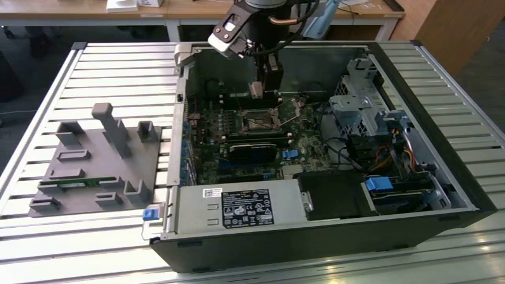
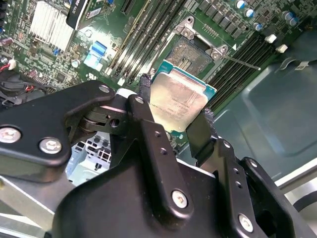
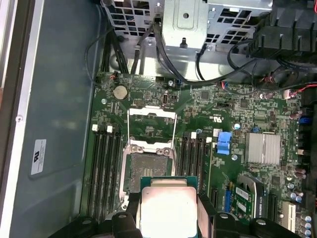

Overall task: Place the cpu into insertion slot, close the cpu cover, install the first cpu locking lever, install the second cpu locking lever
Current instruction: 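Place the cpu into insertion slot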

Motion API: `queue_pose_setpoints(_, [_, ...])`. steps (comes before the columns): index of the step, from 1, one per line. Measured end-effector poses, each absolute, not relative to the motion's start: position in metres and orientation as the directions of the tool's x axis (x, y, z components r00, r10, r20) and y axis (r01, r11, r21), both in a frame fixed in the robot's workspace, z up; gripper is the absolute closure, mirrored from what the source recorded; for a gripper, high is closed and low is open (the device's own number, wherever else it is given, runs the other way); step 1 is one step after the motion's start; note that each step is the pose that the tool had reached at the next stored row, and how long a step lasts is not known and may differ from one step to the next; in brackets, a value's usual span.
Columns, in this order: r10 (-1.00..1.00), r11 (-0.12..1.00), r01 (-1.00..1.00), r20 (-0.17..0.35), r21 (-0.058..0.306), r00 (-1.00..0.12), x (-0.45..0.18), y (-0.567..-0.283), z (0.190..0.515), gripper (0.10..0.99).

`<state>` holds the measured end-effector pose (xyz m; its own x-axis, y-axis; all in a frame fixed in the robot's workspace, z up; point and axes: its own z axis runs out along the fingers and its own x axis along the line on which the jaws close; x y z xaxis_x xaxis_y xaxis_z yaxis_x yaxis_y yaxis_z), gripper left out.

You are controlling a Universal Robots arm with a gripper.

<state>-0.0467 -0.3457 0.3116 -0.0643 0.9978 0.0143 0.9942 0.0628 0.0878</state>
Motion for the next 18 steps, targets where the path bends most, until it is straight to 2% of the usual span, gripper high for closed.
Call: queue_pose_setpoints(18, [0.998,0.063,0.994,0.014,0.088,-0.064,-0.0467,-0.3457,0.3056,0.549])
